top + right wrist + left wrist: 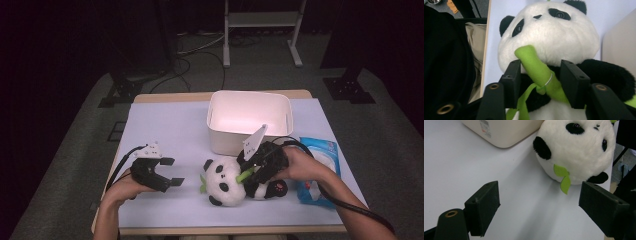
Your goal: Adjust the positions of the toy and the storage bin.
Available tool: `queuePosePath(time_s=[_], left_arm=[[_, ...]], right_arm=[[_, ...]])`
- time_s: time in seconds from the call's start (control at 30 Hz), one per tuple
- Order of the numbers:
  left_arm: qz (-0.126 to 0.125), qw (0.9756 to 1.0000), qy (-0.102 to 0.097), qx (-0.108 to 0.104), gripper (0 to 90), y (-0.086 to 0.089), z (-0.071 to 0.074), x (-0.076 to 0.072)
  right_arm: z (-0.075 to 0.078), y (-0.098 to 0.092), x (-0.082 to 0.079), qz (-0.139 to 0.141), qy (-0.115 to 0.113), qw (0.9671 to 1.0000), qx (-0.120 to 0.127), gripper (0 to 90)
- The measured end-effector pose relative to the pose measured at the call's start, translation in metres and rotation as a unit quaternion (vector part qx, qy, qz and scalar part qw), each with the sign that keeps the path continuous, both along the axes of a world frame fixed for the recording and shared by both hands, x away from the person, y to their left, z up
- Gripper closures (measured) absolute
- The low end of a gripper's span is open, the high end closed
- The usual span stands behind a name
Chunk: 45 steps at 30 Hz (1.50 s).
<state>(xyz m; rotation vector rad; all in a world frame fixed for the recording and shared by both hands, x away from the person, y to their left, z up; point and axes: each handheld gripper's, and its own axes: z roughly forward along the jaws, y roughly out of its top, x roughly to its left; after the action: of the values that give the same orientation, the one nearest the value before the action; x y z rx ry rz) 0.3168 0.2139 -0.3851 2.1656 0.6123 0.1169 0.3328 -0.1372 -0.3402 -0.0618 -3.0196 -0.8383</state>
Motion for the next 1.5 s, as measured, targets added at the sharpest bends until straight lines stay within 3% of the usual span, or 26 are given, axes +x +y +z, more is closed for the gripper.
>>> queuePosePath(time_s=[0.17,0.37,0.63,0.97,1.2,1.5], left_arm=[[0.001,1.0,-0.001,-0.001,16.1,0.002,0.0,0.0],[0.002,1.0,-0.001,-0.003,16.0,0.002,0.0,0.0],[0.009,0.9999,0.001,-0.009,16.0,0.006,-0.002,0.001],[0.015,0.9998,0.003,-0.012,16.1,0.012,-0.002,0.002],[0.018,0.9997,0.007,-0.015,16.0,0.014,-0.005,0.004],[0.025,0.9994,0.01,-0.021,16.0,0.019,-0.007,0.007]], right_arm=[[0.0,-0.005,0.006,-0.009,0.014,0.9998,0.014,66.1],[0.003,-0.005,0.007,-0.022,0.025,0.9994,0.014,72.3],[0.007,-0.009,0.01,-0.028,0.031,0.9987,0.029,74.3],[0.021,-0.007,0.011,-0.023,0.031,0.999,0.025,75.3],[0.033,-0.008,0.01,-0.017,0.03,0.999,0.03,75.5],[0.063,-0.013,0.011,-0.016,0.021,0.998,0.057,75.6]])
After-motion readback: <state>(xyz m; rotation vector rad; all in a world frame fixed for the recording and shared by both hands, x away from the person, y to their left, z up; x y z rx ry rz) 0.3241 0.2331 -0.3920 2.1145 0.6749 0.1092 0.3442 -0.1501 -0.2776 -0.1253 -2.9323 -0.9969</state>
